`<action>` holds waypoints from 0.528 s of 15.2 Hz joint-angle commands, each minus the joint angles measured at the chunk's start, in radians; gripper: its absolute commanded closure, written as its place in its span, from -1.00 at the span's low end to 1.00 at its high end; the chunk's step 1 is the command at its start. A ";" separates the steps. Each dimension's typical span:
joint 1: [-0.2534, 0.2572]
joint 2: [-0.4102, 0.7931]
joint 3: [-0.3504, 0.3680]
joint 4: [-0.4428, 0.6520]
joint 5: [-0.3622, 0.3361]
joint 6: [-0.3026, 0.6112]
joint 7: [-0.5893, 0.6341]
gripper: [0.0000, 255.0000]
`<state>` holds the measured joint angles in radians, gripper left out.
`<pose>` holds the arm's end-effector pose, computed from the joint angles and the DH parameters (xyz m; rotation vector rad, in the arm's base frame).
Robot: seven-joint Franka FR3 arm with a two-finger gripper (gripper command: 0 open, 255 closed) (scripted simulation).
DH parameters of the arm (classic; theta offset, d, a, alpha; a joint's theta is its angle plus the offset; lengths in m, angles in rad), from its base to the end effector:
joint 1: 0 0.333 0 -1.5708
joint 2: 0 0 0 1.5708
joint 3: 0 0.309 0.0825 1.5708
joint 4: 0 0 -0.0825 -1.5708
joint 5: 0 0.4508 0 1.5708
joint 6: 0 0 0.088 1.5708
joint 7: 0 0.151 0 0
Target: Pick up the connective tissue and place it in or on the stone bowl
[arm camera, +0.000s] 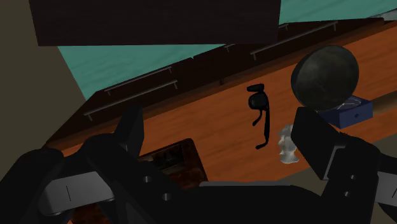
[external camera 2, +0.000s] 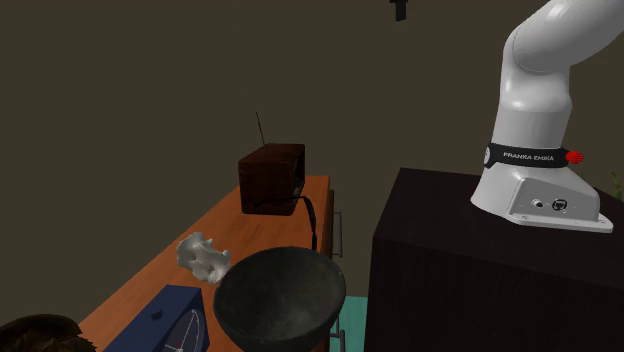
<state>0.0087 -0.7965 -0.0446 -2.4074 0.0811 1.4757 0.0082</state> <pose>0.3575 -0.0009 0.5116 -3.0206 0.0397 0.2041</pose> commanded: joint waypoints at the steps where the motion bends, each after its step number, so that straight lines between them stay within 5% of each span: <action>1: 0.000 0.000 0.000 0.000 0.000 0.000 0.000 -1.00; 8: 0.034 0.092 0.129 -0.103 0.077 0.223 0.129 -1.00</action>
<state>0.0385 -0.7204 0.0667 -2.4991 0.1483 1.6652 0.1192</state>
